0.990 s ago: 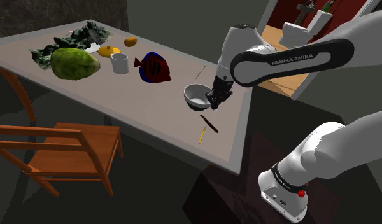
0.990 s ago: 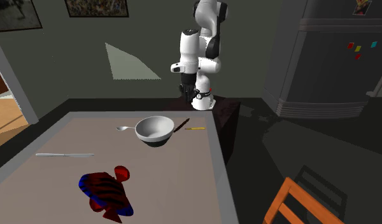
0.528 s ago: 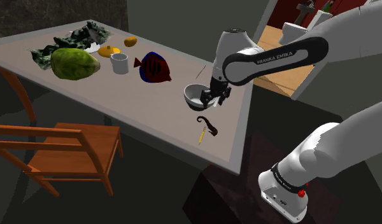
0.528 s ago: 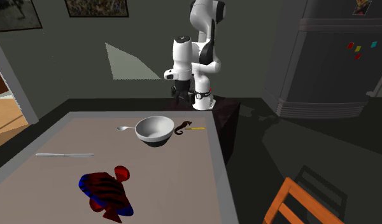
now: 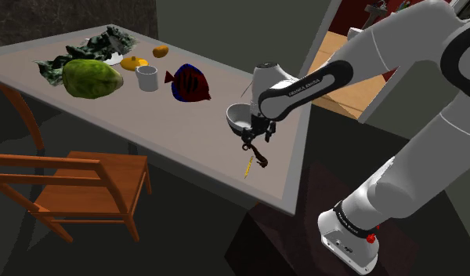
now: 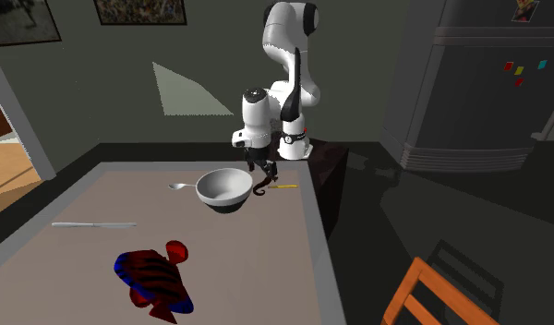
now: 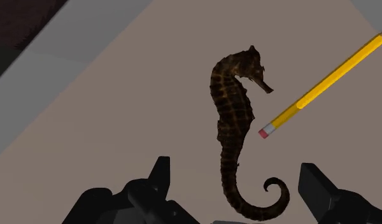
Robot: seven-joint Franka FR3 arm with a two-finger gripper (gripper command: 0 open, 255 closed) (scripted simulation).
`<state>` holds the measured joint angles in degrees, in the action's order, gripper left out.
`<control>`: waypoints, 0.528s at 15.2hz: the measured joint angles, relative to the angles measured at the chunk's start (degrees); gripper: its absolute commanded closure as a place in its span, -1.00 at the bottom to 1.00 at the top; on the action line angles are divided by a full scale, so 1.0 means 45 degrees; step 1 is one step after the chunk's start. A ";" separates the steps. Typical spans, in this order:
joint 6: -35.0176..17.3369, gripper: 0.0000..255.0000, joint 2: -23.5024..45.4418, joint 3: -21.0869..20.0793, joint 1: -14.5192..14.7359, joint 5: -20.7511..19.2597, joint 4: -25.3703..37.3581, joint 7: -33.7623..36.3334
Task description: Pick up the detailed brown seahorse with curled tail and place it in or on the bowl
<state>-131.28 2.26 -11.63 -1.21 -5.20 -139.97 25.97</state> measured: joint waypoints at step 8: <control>-0.1293 -1.00 0.1118 0.0141 -0.0053 -0.0498 -0.0321 0.0277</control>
<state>-137.10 7.29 -11.00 -1.45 -7.44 -141.42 27.21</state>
